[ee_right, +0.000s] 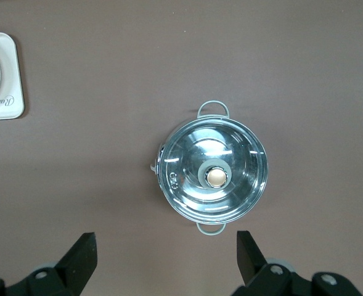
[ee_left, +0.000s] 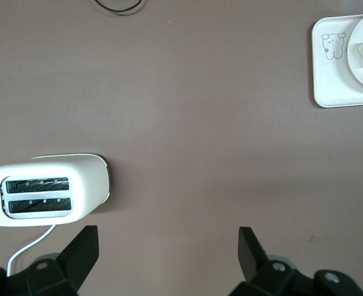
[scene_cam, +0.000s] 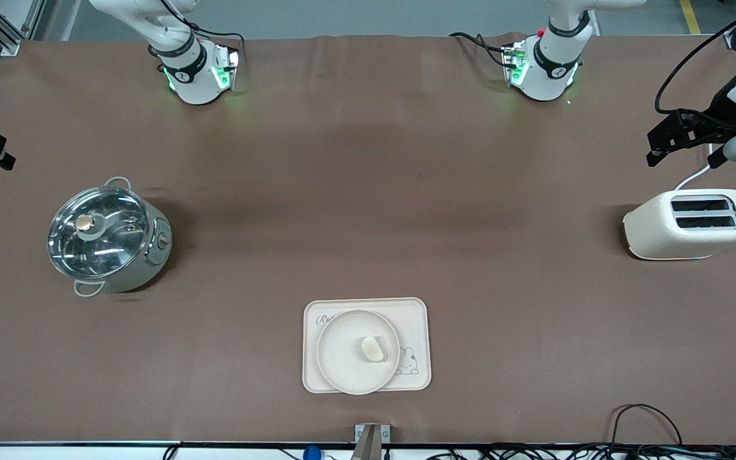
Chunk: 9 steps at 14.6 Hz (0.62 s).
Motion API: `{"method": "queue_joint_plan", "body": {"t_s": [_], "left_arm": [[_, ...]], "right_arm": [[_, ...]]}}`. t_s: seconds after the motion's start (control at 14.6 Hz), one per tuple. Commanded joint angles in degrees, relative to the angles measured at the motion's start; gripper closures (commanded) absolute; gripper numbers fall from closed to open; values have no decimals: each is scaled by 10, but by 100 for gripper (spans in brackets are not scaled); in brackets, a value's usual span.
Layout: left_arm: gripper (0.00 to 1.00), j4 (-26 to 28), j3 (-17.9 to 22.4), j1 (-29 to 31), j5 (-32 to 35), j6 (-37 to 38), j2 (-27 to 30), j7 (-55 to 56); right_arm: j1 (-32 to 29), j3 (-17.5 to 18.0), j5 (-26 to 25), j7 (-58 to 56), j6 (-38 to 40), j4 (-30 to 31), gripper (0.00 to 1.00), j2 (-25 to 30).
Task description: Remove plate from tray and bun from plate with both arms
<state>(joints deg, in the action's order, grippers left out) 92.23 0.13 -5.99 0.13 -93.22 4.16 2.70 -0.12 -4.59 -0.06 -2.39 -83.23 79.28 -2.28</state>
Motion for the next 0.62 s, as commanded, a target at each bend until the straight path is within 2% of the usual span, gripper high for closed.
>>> {"method": "queue_joint_plan", "body": {"t_s": [0.0, 0.55], "left_arm": [[0, -15, 5, -1, -7, 14, -6, -16], [0, -23, 4, -3, -7, 18, -9, -4]], "right_arm": [[-1, 4, -9, -4, 9, 10, 0, 15], [-9, 2, -9, -4, 12, 15, 0, 20]]}}
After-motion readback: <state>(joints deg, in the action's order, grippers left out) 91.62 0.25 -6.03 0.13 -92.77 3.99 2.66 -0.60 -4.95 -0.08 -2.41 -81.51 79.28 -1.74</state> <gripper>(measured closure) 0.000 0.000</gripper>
